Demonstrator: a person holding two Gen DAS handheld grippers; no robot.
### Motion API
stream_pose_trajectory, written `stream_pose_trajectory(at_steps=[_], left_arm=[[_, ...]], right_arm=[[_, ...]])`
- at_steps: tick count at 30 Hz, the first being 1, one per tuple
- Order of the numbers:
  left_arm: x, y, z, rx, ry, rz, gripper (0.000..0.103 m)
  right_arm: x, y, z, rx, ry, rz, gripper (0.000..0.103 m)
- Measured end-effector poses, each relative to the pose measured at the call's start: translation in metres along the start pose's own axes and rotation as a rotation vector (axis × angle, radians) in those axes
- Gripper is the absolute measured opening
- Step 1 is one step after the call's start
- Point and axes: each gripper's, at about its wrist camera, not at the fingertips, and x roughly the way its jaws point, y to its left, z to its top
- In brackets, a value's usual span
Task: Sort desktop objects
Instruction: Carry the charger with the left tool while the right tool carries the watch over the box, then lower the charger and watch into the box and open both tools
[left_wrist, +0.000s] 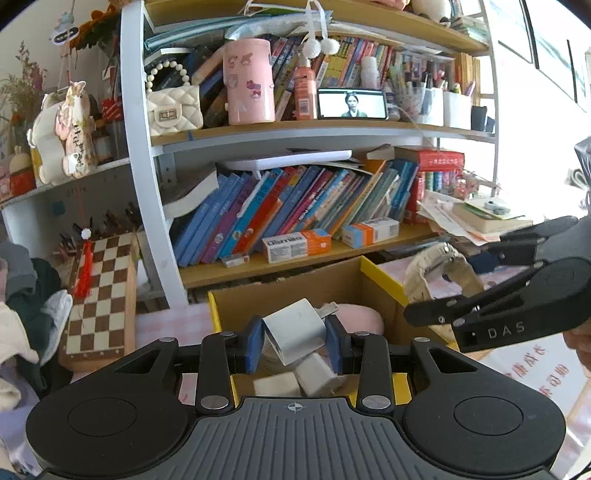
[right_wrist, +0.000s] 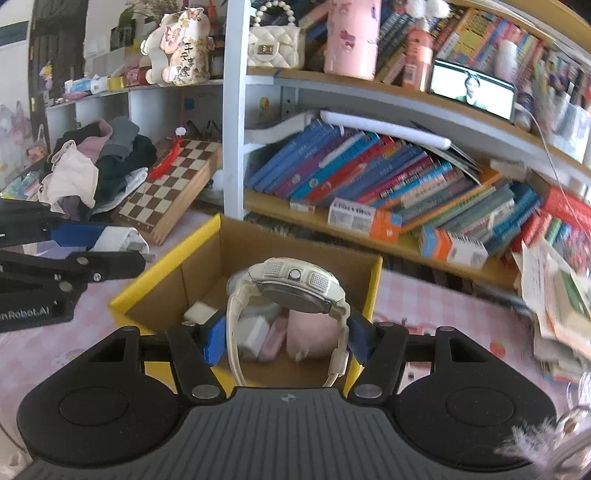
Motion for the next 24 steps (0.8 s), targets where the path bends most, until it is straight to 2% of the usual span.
stream_pose_trajectory(at_steps=[9,14,24], left_arm=[[0.039,0.007,0.004,0.026,0.080,0.032,0.034],[0.065,0.015,0.004,0.031,0.140,0.036,0.034],[0.118,0.016,0.007,0.069,0.269,-0.004,0.034]], right_arm=[[0.048,-0.006,0.020,-0.073,0.052,0.057,0.061],[0.077,-0.006,0.022,-0.128,0.119,0.099,0.061],[0.137,0.001,0.013,-0.235,0.368,0.195,0.061]])
